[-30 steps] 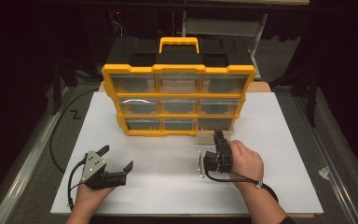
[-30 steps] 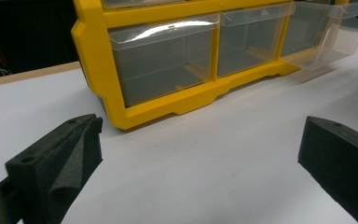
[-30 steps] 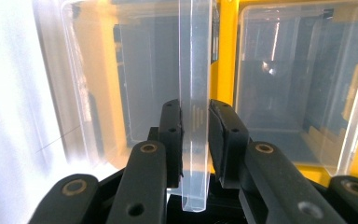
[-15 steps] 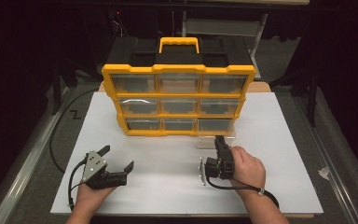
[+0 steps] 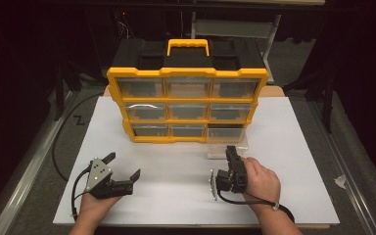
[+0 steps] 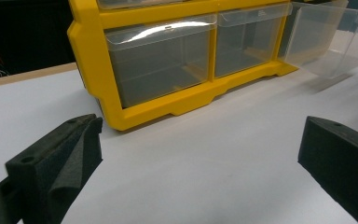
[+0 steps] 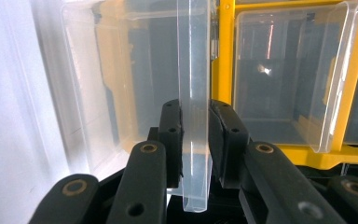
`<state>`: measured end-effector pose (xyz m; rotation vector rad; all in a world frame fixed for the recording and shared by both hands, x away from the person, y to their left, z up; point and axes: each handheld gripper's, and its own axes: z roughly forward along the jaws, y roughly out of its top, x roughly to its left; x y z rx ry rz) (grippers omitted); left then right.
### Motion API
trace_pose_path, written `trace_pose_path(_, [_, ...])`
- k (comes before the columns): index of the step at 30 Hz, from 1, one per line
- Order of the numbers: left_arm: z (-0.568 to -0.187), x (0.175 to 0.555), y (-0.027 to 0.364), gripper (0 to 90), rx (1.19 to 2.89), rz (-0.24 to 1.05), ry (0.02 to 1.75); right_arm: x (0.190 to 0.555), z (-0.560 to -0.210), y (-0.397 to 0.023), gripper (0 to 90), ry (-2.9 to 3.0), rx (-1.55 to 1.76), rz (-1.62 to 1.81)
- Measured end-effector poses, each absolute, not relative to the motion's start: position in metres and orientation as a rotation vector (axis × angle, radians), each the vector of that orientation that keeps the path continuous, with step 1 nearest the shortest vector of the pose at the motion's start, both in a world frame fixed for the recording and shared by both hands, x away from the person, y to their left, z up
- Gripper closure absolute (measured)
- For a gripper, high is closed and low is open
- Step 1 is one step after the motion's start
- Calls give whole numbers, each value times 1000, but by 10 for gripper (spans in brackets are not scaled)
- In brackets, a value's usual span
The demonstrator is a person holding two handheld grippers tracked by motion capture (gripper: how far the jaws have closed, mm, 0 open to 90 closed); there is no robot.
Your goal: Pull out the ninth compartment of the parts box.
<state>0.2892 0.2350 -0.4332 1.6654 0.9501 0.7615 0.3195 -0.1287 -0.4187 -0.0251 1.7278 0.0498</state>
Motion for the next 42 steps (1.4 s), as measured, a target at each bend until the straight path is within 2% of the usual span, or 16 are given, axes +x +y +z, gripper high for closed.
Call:
trace_pose_path(14, [-433, 289, 235, 2, 1672, 763, 944, 313, -421, -130, 771, 1727, -25, 59])
trace_pose_path(19, [-433, 288, 235, 2, 1669, 763, 941, 314, -419, -131, 597, 1775, -18, 76])
trace_pose_path(25, [-433, 288, 235, 2, 1671, 762, 938, 307, -417, -137, 480, 1798, -20, 108])
trace_pose_path(42, [-434, 286, 233, 2, 1676, 755, 936, 291, -445, -185, 415, 1870, 16, 76])
